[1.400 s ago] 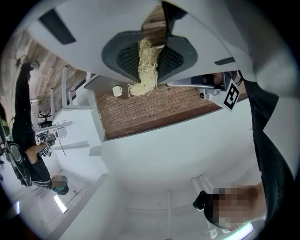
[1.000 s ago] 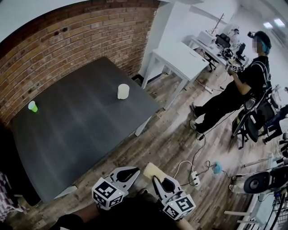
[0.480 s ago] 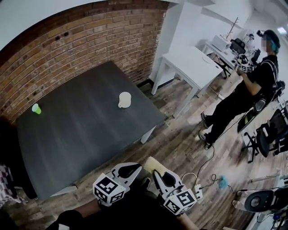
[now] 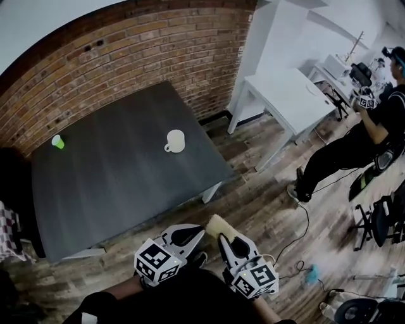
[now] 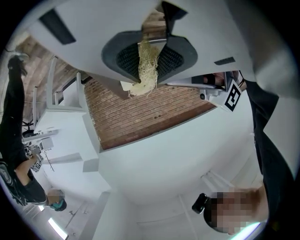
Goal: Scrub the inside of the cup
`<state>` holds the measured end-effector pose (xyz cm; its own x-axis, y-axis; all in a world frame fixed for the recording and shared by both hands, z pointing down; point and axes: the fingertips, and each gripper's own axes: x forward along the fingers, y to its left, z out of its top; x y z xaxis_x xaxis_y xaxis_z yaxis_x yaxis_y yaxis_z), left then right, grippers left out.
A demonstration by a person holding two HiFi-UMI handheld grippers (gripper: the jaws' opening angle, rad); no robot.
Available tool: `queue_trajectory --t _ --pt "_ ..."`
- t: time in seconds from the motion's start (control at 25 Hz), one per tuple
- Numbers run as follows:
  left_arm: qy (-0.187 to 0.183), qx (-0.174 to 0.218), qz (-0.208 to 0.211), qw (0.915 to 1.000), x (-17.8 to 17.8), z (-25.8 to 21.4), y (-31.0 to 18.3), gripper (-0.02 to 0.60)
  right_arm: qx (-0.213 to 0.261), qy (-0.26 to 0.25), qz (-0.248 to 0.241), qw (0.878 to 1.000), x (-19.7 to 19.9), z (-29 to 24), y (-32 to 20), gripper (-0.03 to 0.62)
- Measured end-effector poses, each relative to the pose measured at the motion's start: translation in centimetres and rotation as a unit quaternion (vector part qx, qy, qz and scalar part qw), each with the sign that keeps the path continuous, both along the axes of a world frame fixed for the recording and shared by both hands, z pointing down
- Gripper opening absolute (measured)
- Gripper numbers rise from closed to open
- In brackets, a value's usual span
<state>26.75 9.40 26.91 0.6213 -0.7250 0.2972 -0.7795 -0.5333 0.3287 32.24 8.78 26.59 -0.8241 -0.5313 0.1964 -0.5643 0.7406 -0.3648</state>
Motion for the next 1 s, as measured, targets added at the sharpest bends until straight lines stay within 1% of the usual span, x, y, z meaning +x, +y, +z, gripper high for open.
queue_trajectory --t 0.12,0.28,0.44,0.52,0.6,0.68,0.76,0.92,1.0 --pt "-0.009 -0.004 -0.010 0.9999 0.1 0.3 -1.9 0.023 -0.015 -0.005 -0.004 1.000 0.2 0.9 -1.9 0.083" --pt "-0.007 -0.015 -0.017 0.9997 -0.7 0.8 -4.4 0.023 -0.023 -0.002 -0.017 1.000 -1.0 1.3 -4.6 0.083" --pt "0.004 -0.023 -0.018 0.9996 -2.5 1.7 -7.9 0.023 -0.020 0.013 -0.017 1.000 -2.7 1.6 -8.0 0.083" --pt "0.014 -0.020 -0.016 0.9996 -3.5 1.4 -10.7 0.023 -0.019 0.021 -0.006 1.000 -3.2 1.3 -10.6 0.083" --pt "0.024 -0.008 -0.013 0.9996 -4.6 0.6 -13.6 0.023 -0.015 0.030 0.004 0.999 -4.0 0.8 -13.3 0.083" --pt "0.027 0.008 -0.012 0.9995 -6.2 0.1 -16.2 0.023 -0.010 0.043 0.005 0.999 -5.6 0.5 -15.7 0.083" --pt "0.033 0.012 -0.019 0.9992 -8.4 0.1 -18.6 0.023 -0.009 0.052 0.002 0.999 -7.8 0.6 -18.2 0.083" --pt "0.061 0.000 -0.042 0.9972 -13.6 1.1 -22.2 0.023 -0.005 0.068 -0.004 0.998 -12.5 0.7 -22.9 0.083" --pt "0.065 -0.004 -0.058 0.9962 -16.2 1.9 -23.6 0.023 -0.007 0.080 -0.008 0.997 -14.6 1.1 -25.2 0.083"
